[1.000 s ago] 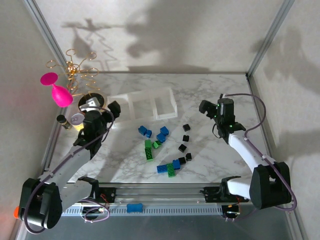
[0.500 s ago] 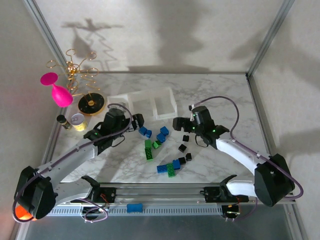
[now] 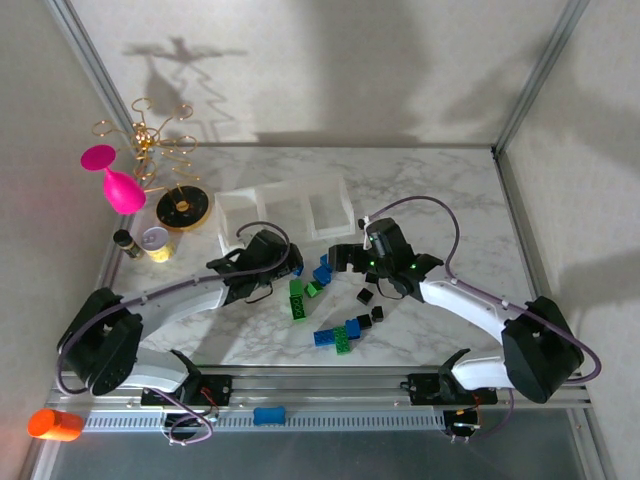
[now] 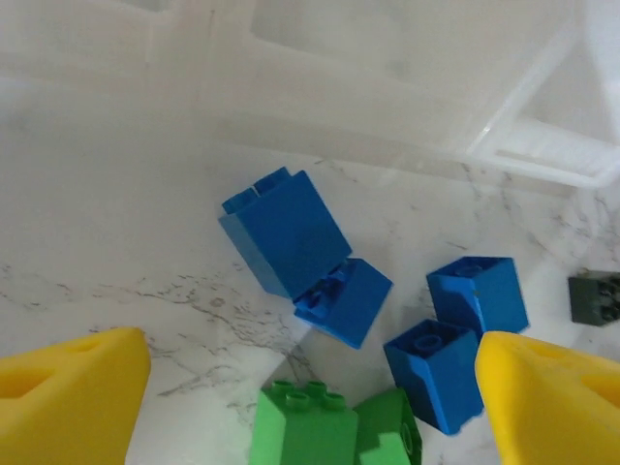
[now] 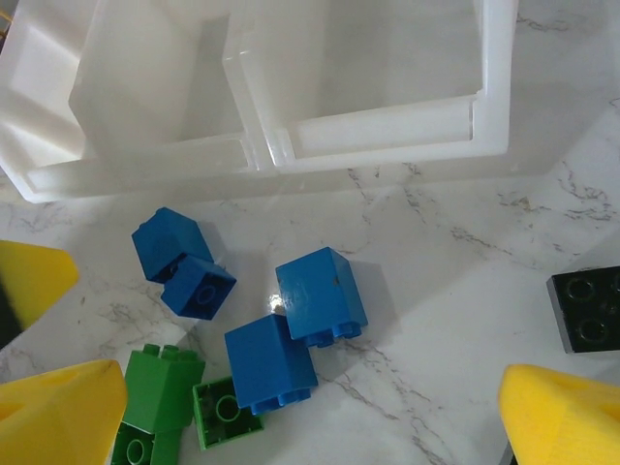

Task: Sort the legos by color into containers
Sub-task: Pick up the lego from the center of the table.

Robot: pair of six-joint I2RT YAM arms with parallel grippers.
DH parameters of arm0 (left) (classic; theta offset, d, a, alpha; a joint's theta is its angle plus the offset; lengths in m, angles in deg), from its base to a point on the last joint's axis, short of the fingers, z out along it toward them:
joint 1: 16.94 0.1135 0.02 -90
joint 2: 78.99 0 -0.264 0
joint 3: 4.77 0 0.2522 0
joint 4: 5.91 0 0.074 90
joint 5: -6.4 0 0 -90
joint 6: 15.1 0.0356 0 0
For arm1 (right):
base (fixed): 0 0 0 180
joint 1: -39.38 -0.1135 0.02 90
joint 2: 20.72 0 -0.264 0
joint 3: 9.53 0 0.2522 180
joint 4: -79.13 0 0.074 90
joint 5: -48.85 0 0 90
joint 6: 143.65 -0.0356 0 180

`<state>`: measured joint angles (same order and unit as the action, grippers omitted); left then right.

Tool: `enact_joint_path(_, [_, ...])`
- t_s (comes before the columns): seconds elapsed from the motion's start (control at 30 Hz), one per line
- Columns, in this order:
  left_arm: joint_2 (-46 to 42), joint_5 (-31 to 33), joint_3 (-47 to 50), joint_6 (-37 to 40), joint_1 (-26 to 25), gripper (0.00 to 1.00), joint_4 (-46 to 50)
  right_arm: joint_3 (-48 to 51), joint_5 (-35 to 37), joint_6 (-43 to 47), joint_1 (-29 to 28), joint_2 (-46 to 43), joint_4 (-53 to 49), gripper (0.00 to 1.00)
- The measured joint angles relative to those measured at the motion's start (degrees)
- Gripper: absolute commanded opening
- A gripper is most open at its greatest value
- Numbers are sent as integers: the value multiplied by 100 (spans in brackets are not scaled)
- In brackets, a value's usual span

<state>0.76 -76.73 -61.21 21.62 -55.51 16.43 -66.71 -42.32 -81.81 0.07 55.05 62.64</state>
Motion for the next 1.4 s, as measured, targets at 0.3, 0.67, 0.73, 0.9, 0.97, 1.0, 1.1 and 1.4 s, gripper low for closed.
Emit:
enact_joint_path(0.3, [839,372,-422,-382,-2,83,-61,-118,210,-107,0,11,-7,99])
enact_joint_path(0.67, [1631,654,-844,-420,-13,74,-90,-157,439,-197,0,11,-7,99])
enact_joint_path(0.73, [1768,675,-909,-417,-13,71,-101,-155,461,-203,0,11,-9,99])
enact_joint_path(0.9, [1971,807,-992,-382,-15,66,-87,-155,529,-214,0,9,-7,99])
enact_joint_path(0.97, [2046,872,-1054,-354,-15,63,-81,-155,570,-214,0,9,-4,99])
enact_joint_path(1.0, [2052,909,-1060,-348,-15,62,-81,-155,581,-214,0,9,-4,99])
enact_joint_path(1.1, [2055,970,-1067,-306,-15,60,-61,-157,592,-214,0,9,-7,99])
enact_joint_path(1.4, [2068,953,-1084,-247,-37,55,-37,-157,590,-214,0,35,-7,99])
